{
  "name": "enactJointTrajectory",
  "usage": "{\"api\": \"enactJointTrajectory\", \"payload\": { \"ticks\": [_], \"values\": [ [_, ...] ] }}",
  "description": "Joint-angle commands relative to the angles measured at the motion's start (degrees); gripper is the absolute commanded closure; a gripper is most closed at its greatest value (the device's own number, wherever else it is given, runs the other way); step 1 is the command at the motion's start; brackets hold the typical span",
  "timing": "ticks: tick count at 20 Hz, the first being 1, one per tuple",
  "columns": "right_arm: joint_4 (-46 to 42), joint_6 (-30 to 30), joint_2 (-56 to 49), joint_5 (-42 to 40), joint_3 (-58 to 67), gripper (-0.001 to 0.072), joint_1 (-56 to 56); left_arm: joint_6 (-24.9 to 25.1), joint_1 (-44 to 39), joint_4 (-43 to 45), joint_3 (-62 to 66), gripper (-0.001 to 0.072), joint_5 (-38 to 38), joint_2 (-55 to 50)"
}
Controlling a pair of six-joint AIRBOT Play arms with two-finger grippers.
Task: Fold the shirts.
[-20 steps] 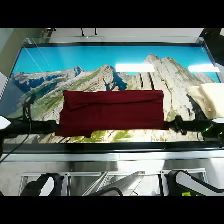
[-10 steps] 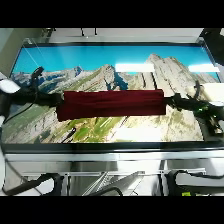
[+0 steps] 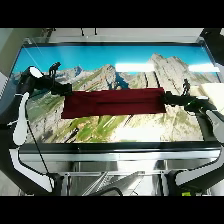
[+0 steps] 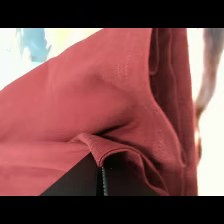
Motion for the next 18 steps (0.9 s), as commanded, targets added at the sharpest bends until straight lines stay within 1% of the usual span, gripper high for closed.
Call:
{"api": "enactJointTrajectory", "payload": {
  "ticks": [1,2,3,4,5,6,8,12,14,15,16,17,18],
  "values": [
    [-0.9,-0.4,-0.7,0.4,1.5,0.0391,-0.3,-1.0,-0.3,0.0,6.5,0.069,-4.0,-4.6],
    [-1.0,-0.4,-0.7,1.6,1.9,0.0364,-0.5,-1.0,-0.6,0.1,7.9,0.06,-5.5,-5.2],
    [-1.5,-0.4,-0.5,3.4,2.6,0.0363,-0.9,-1.0,-0.6,0.1,9.2,0.0167,-6.6,-5.5],
    [-3.1,-0.4,-0.5,5.1,4.0,0.0318,-1.5,-1.4,-0.6,0.0,10.4,0.0015,-6.7,-5.6],
    [-5.0,-0.3,-0.5,6.0,5.3,0.0257,-2.1,-1.4,-0.6,0.1,12.0,0.0017,-7.4,-5.5],
    [-7.6,1.3,-0.5,5.7,6.5,0.0172,-2.6,-2.1,-0.5,0.1,13.6,0.0018,-8.0,-5.5],
    [-12.0,2.9,-0.9,5.2,7.4,0.0105,-2.5,-5.0,-0.2,0.1,17.2,0.0018,-9.8,-5.5],
    [-13.1,2.7,-3.7,4.4,7.4,0.0106,-2.3,-6.3,-1.0,0.0,20.5,0.0018,-11.7,-5.5],
    [-11.3,2.6,-5.4,6.2,7.4,0.0109,-1.9,-6.9,-1.9,0.0,20.2,0.002,-12.2,-5.5],
    [-10.1,2.6,-5.9,7.0,7.4,0.0114,-1.5,-7.3,-2.4,0.0,20.0,0.0187,-12.5,-5.5],
    [-9.9,2.6,-6.0,6.8,7.4,0.0117,-0.9,-7.2,-3.1,0.0,20.0,0.062,-12.5,-5.5],
    [-9.9,2.6,-6.0,5.8,7.4,0.0167,-0.2,-7.0,-4.0,-0.3,20.1,0.0693,-12.0,-5.5],
    [-9.8,2.6,-6.0,5.1,7.4,0.031,0.2,-7.0,-5.0,-1.2,20.0,0.0694,-11.2,-5.5]
  ]
}}
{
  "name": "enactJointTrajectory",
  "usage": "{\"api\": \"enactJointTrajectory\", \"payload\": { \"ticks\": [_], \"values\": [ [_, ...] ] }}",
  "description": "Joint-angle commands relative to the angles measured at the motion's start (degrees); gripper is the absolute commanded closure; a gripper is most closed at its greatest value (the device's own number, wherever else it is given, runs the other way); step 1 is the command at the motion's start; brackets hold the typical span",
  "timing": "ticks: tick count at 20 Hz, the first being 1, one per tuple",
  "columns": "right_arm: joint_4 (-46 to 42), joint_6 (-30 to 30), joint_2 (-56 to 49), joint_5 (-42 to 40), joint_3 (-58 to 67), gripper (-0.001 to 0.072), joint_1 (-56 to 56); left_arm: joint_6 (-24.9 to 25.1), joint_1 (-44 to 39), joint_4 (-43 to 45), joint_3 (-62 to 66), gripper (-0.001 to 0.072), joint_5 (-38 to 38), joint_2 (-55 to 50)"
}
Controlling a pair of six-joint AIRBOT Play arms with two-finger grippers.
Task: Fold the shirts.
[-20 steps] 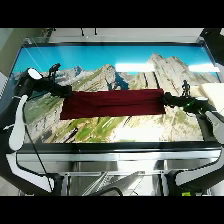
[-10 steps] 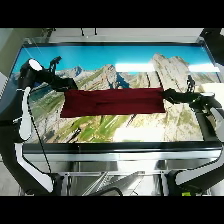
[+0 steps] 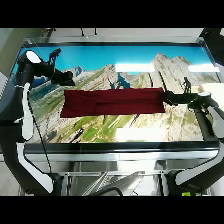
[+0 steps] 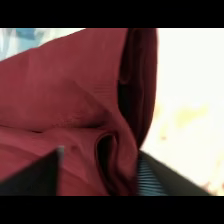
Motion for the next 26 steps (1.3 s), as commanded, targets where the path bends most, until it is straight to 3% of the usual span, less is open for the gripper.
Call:
{"api": "enactJointTrajectory", "payload": {
  "ticks": [1,2,3,6,9,12,15,19,23,26],
  "values": [
    [0.1,0.2,-0.7,-1.2,0.0,0.046,1.3,-0.4,-3.2,-1.4,-0.2,0.0693,1.9,0.0],
    [0.2,0.2,-0.7,-1.3,0.0,0.0645,1.3,-0.4,-4.7,-1.3,-0.9,0.0694,3.2,0.0],
    [0.6,0.2,-0.7,-1.1,0.0,0.0693,1.3,-0.4,-6.5,-1.3,-2.4,0.0694,5.2,0.0],
    [3.8,0.2,1.8,1.5,0.2,0.0694,1.0,-0.4,-12.6,-1.3,-9.4,0.0694,14.7,0.0],
    [6.5,0.3,6.7,9.2,2.8,0.0694,1.0,-0.3,-20.7,-1.1,-16.4,0.0694,28.8,-0.3],
    [8.9,1.3,12.3,14.6,5.2,0.0694,1.0,-0.5,-28.0,-1.2,-16.1,0.0694,39.2,-4.1],
    [8.9,2.0,18.1,14.5,6.0,0.0694,1.0,-2.8,-32.9,-1.2,-8.8,0.0694,36.5,-11.5],
    [9.2,2.4,22.4,14.9,7.5,0.0694,-0.2,-4.8,-36.9,-2.4,3.2,0.0694,25.8,-18.9],
    [9.2,3.5,22.8,16.5,7.6,0.0694,-0.1,-4.7,-37.8,-15.4,2.3,0.0694,24.7,-15.5],
    [9.3,3.5,22.8,16.2,7.6,0.0694,1.1,-1.2,-33.4,-16.7,-0.2,0.0694,16.3,-7.6]
  ]
}}
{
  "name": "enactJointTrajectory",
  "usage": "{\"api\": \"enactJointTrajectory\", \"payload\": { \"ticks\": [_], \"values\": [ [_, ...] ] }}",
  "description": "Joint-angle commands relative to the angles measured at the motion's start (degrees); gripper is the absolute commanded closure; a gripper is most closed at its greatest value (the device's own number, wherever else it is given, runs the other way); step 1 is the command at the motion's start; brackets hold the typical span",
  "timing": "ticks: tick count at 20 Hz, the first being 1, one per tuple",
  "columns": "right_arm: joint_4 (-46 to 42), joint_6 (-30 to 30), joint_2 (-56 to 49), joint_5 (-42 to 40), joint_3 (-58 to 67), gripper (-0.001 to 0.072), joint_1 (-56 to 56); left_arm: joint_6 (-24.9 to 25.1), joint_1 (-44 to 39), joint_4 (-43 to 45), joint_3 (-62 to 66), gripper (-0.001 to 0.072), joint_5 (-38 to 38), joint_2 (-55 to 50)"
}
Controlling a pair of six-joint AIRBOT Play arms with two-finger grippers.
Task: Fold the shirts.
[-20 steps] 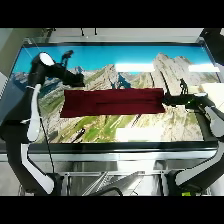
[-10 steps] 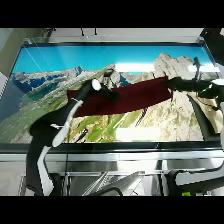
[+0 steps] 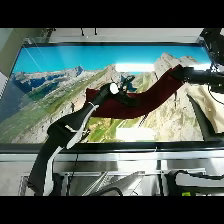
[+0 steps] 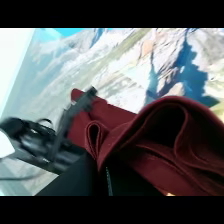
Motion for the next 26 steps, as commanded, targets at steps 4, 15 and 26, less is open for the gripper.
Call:
{"api": "enactJointTrajectory", "payload": {
  "ticks": [4,15,26],
  "values": [
    [0.1,0.7,0.3,-4.8,0.1,0.0694,9.8,2.8,14.2,-4.7,-1.0,0.0694,-18.4,18.2],
    [9.3,-7.4,-19.1,-58.5,0.3,0.0692,58.4,3.6,35.0,-4.8,-1.0,0.0694,-29.8,36.5],
    [-1.6,-7.8,-10.5,-43.4,5.3,0.0275,48.8,4.5,34.9,-4.8,-1.0,0.0694,-33.1,36.4]
  ]
}}
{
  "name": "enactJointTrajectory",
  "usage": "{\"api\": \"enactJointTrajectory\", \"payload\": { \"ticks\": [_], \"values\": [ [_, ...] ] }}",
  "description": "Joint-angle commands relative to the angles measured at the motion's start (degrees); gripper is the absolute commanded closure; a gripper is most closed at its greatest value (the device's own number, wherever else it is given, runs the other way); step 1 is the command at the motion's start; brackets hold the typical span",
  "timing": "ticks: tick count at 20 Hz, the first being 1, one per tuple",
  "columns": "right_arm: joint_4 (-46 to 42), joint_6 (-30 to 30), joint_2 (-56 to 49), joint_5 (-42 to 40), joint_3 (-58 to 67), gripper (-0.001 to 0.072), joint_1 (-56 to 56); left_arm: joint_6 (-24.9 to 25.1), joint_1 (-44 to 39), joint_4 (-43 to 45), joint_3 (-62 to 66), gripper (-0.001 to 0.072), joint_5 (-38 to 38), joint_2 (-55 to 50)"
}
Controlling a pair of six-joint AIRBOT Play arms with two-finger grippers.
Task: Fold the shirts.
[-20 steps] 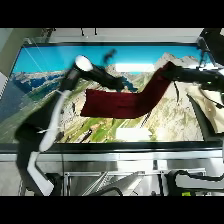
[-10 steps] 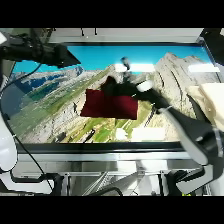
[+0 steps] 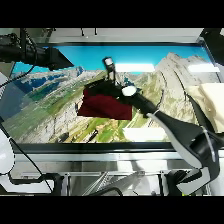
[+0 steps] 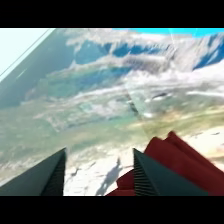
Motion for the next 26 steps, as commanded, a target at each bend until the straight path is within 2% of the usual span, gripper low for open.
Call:
{"api": "enactJointTrajectory", "payload": {
  "ticks": [1,2,4,7,8,9,10,16,22,23,24,25,26],
  "values": [
    [-18.2,18.9,4.6,13.8,0.3,0.0276,-9.3,0.1,0.1,0.0,0.0,0.0694,-2.6,0.1],
    [-25.1,27.1,5.2,18.2,0.3,0.0276,-12.6,0.1,0.1,0.0,0.0,0.0694,-2.8,0.1],
    [-35.1,37.8,5.4,27.3,0.2,0.0275,-18.9,0.1,0.1,0.0,0.0,0.0694,-2.8,0.1],
    [-41.4,43.1,5.3,35.8,-3.5,0.027,-25.4,0.1,-0.5,0.0,0.0,0.0694,-3.2,0.1],
    [-41.6,43.9,5.4,36.5,-5.7,0.0216,-26.8,0.1,-1.0,0.1,0.0,0.0694,-3.3,0.1],
    [-41.6,43.9,5.3,36.4,-8.1,0.0118,-27.7,0.1,-1.4,0.0,0.0,0.0694,-3.3,0.1],
    [-41.6,43.9,5.0,35.8,-10.0,0.0103,-28.0,0.1,-1.9,0.0,0.0,0.0694,-3.3,0.1],
    [-35.6,42.7,-3.3,34.4,-11.6,0.0103,-26.5,0.2,-3.7,0.0,0.0,0.0694,-3.1,0.0],
    [-22.7,34.7,-5.4,31.2,-11.6,0.012,-24.7,0.2,-3.4,0.1,0.0,0.0693,-3.1,0.0],
    [-20.5,33.9,-5.4,31.2,-11.5,0.0242,-24.7,0.2,-3.4,0.1,0.0,0.0693,-3.1,0.0],
    [-18.0,31.5,-5.4,31.3,-11.5,0.0461,-24.7,0.2,-3.4,0.1,0.0,0.0694,-3.1,0.0],
    [-15.4,29.0,-5.3,32.0,-11.2,0.058,-24.7,0.2,-3.4,0.1,0.0,0.0694,-3.1,0.0],
    [-12.8,26.3,-5.1,33.3,-10.6,0.0656,-24.7,0.2,-3.4,0.1,0.0,0.0693,-3.1,0.0]
  ]
}}
